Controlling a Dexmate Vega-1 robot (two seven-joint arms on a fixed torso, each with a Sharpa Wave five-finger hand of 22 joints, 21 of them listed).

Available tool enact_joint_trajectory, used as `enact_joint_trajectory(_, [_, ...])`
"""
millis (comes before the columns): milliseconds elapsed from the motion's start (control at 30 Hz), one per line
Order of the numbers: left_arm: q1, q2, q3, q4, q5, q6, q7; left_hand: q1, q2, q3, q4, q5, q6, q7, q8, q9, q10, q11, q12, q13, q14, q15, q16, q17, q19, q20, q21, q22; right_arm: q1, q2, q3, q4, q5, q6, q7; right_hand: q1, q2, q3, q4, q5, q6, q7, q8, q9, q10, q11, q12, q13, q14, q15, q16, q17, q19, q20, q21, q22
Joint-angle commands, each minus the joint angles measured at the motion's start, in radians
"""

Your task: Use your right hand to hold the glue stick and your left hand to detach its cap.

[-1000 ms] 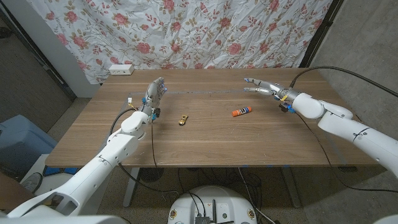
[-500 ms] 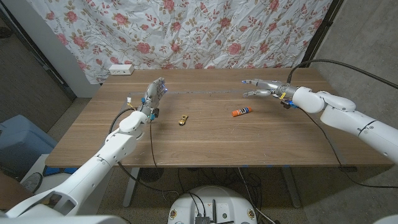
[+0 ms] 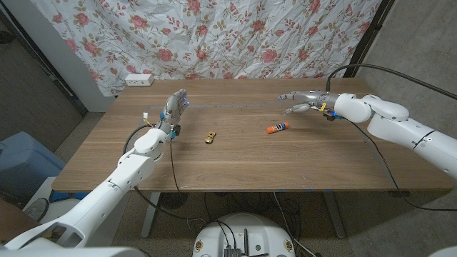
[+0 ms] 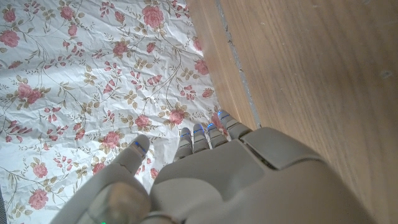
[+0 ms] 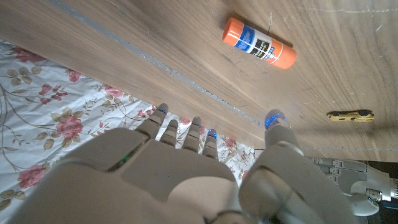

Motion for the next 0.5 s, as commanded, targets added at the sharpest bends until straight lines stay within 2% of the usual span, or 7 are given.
enact_joint_trajectory(33, [0.029, 0.028, -0.014, -0.038, 0.0, 0.033, 0.023, 0.011, 0.082, 0.008, -0.003, 0.007, 0.009, 0.001, 0.001, 0.003, 0.01, -0.001, 0.005, 0.005, 0.004, -0.012, 0.001, 0.002, 0.009, -0.002, 0.001, 0.005, 0.028, 0.003, -0.034, -0.104, -0.111, -0.136, 0.133, 0.031, -0.015, 0.013, 0.001, 0.007, 0.006, -0.016, 0.006, 0.002, 0.016, 0.007, 0.01, 0.005, 0.001, 0.016, 0.009, -0.001, 0.007, 0.013, 0.001, 0.002])
enact_joint_trajectory(133, [0.036, 0.029, -0.02, -0.044, 0.001, 0.029, 0.034, 0.011, 0.083, 0.009, -0.002, 0.007, 0.01, 0.002, 0.001, 0.003, 0.01, -0.001, 0.004, 0.005, 0.004, -0.012, 0.001, 0.002, 0.009, -0.002, 0.001, 0.005, 0.038, 0.011, -0.046, -0.114, -0.133, -0.152, 0.16, 0.05, -0.029, 0.017, 0.001, 0.005, 0.009, -0.022, 0.006, 0.002, 0.033, 0.009, 0.015, 0.006, 0.011, 0.019, 0.013, -0.003, 0.015, 0.021, 0.002, 0.002])
enact_joint_trajectory(267, [0.044, 0.03, -0.025, -0.049, 0.0, 0.03, 0.042, 0.011, 0.083, 0.01, -0.002, 0.007, 0.011, 0.004, 0.001, 0.003, 0.01, -0.001, 0.004, 0.005, 0.004, -0.012, 0.001, 0.002, 0.009, -0.002, 0.001, 0.005, 0.047, 0.022, -0.063, -0.122, -0.176, -0.163, 0.177, 0.097, -0.061, 0.026, 0.002, -0.003, 0.048, -0.033, 0.019, 0.002, 0.078, 0.01, 0.027, 0.009, 0.044, 0.018, 0.025, -0.009, 0.033, 0.025, 0.005, 0.002])
enact_joint_trajectory(500, [0.05, 0.031, -0.027, -0.05, -0.003, 0.035, 0.044, 0.011, 0.084, 0.011, -0.001, 0.007, 0.013, 0.004, 0.0, 0.003, 0.011, -0.001, 0.003, 0.005, 0.005, -0.011, 0.001, 0.002, 0.01, -0.002, 0.0, 0.005, 0.069, 0.041, -0.091, -0.134, -0.237, -0.187, 0.239, 0.133, -0.087, 0.032, 0.003, -0.009, 0.064, -0.04, 0.023, 0.002, 0.097, 0.008, 0.029, 0.012, 0.065, 0.028, 0.031, -0.012, 0.048, 0.036, 0.006, 0.002])
